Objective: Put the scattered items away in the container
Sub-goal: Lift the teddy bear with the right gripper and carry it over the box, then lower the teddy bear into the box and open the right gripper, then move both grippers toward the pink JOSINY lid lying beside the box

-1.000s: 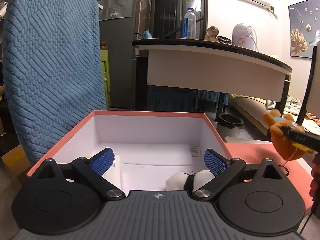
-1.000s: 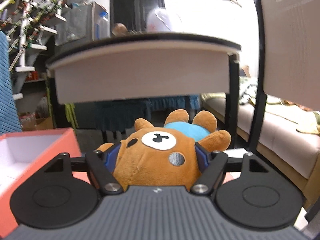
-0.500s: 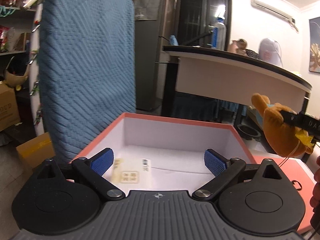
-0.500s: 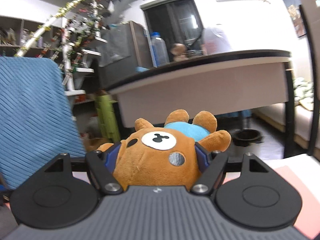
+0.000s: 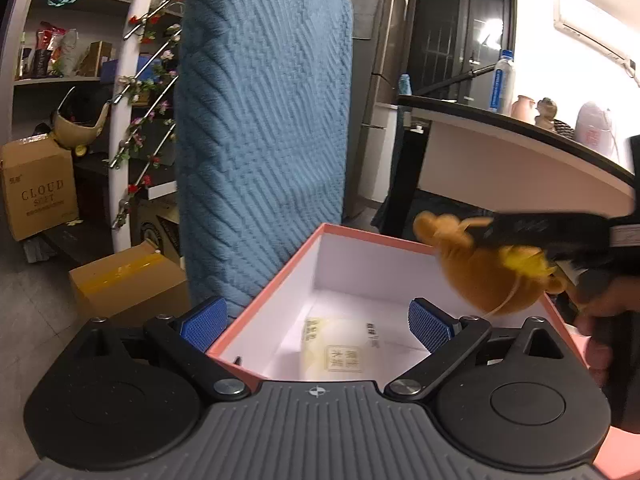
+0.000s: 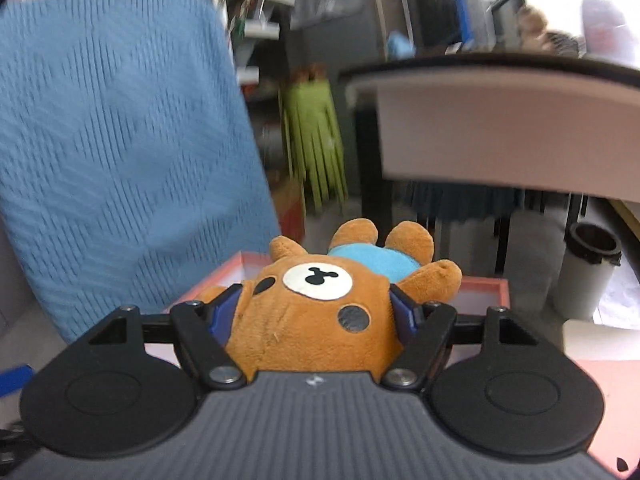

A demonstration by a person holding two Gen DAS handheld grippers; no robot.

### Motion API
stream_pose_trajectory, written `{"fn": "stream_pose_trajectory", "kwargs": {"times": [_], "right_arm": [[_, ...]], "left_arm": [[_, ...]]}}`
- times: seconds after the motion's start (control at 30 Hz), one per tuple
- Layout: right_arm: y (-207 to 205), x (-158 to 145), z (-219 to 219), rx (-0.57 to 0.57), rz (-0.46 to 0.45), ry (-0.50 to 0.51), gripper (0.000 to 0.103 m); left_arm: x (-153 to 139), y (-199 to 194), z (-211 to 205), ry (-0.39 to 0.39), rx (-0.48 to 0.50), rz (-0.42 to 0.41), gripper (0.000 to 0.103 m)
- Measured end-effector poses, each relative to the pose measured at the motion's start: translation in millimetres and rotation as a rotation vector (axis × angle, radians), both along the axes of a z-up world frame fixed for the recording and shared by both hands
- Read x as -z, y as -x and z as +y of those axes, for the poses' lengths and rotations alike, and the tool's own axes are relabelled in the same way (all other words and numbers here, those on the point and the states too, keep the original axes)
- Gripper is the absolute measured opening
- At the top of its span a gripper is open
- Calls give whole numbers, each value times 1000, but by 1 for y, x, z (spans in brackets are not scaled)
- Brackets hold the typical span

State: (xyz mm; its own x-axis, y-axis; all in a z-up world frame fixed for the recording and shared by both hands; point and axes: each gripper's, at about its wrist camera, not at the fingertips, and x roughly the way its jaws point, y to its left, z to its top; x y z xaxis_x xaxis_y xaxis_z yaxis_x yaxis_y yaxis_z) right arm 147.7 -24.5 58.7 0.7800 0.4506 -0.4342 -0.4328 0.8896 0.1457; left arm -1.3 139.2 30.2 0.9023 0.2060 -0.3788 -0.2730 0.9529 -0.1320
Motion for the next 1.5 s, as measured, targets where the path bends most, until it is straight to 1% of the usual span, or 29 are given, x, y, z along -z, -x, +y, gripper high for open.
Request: {"fn": "stream_pose_trajectory", "kwargs": {"times": [0.07, 0.2, 0.27, 0.33, 0.4, 0.43, 0.47, 0.5, 0.6, 0.7, 0.8, 1.0, 1.13, 1.27, 1.37, 1.5], "right_arm": [[-7, 8, 12, -4, 43, 34, 75], [-6, 10, 21, -12, 42, 58, 75], [-5, 10, 20, -8, 49, 57, 77], [-5, 9, 19, -1, 60, 53, 86], [-3, 8, 14, 1, 67, 41, 87], [-7, 17, 15, 0, 67, 36, 91], [-9, 22, 13, 1, 61, 30, 93], [-6, 19, 9, 4, 50, 22, 95], [-4, 13, -6, 10, 18, 0, 97], [3, 6, -30, 25, 1, -46, 97], [17, -1, -62, 52, -39, -84, 97], [53, 2, -135, 165, -145, -100, 97], [74, 12, -179, 221, -182, -101, 97], [91, 30, -211, 267, -218, -84, 97], [96, 44, -233, 304, -204, -97, 97], [96, 61, -257, 346, -174, -96, 97]], "left_arm": [[0, 0, 2, -8, 3, 11, 98], [-1, 1, 2, 1, 15, 12, 98], [-2, 1, -1, 0, 20, 7, 98], [-3, 1, -4, -2, 27, 5, 98], [-4, 1, -8, -7, 38, 3, 98], [-4, 1, -11, -11, 43, 1, 98], [-5, 1, -13, -16, 47, 1, 98], [-5, 1, -16, -21, 52, 0, 98], [-7, 4, -26, -30, 73, -3, 98], [-8, 6, -37, -39, 97, -4, 98], [-7, 9, -56, -62, 141, 0, 98], [-5, 20, -96, -89, 214, -10, 98], [-6, 38, -127, -70, 286, -6, 98], [-6, 58, -151, -51, 349, -19, 98], [-6, 70, -165, -47, 394, -32, 98], [-1, 74, -183, -93, 467, -44, 98]]}}
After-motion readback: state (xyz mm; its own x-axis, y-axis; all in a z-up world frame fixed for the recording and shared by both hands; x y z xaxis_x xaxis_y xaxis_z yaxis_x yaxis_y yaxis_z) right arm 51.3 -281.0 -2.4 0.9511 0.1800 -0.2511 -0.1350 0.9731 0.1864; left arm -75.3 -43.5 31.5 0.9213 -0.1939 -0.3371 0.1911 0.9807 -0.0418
